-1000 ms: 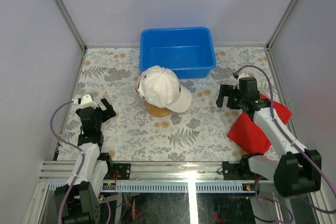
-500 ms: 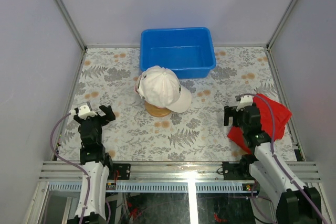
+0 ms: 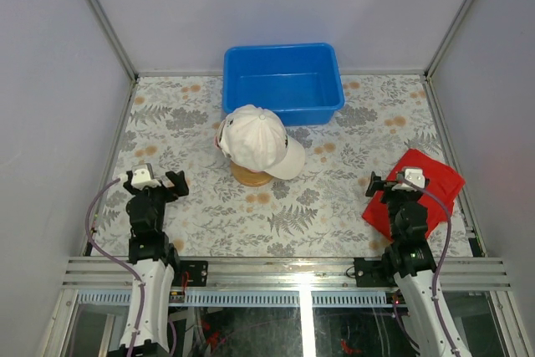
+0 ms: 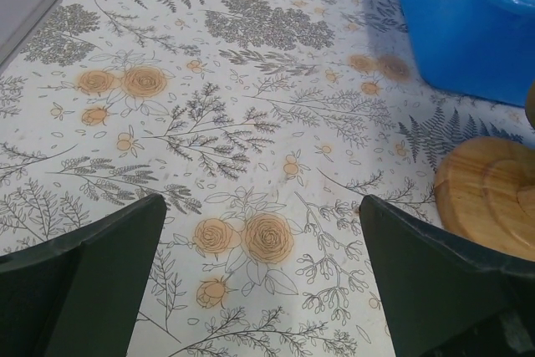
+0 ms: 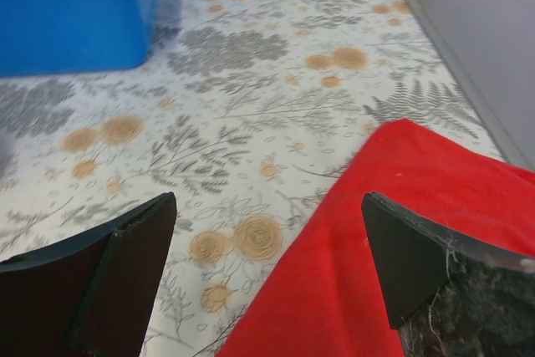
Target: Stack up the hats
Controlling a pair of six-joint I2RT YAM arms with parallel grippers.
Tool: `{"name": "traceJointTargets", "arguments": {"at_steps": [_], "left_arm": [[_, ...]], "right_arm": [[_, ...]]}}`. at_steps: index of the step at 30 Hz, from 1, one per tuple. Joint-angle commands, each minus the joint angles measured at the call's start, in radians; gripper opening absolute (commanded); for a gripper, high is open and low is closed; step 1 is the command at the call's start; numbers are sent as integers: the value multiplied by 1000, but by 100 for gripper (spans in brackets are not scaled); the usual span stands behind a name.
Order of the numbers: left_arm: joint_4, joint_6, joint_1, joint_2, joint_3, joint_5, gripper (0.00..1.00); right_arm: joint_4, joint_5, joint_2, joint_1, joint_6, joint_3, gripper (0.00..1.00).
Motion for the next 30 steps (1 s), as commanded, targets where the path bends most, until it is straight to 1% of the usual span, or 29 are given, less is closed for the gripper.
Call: {"name": "traceJointTargets", "arguments": {"at_steps": [1,3,5,7,10,11,12,14,15,16,20,24,29,30], "left_arm": [[125,39,-3,57,-55,55,100],[183,52,-5,134,-60,92,100],[201,55,-7,144,-74,100,100],[169,52,-7,64,-93,91,100],[106,15,-7,-56,-110,30,100],[94,18,-8,-77,-111,37,100],[83,24,-7,-90,-112,56,100],[75,44,-7,-98,-112,95,100],[75,48,-8,-99,-111,102,100],[79,43,-9,-97,-112,93,100],[114,18,-9,-34,-104,39,100],[156,25,-9,39,-93,39,100],[133,26,-9,-8,-100,59,100],[133,27,-9,-8,-99,59,100]], "right_arm": [[-20,-239,-9,-2,-102,-99,99],[-21,-234,-18,-3,-99,-103,99],[-15,-181,-21,-2,-79,-105,99],[3,-117,-10,-3,-55,-110,99],[34,81,36,-3,23,-105,99],[46,98,58,-3,30,-104,99],[62,73,79,-2,24,-101,99],[81,-35,128,-3,-15,-93,99],[96,-90,150,-3,-40,-90,99],[96,-106,166,-3,-53,-84,99],[102,-20,163,-3,-14,-88,99],[93,5,144,-2,-1,-91,99],[86,2,132,-2,-2,-92,99],[89,-23,132,-2,-12,-93,99]]}}
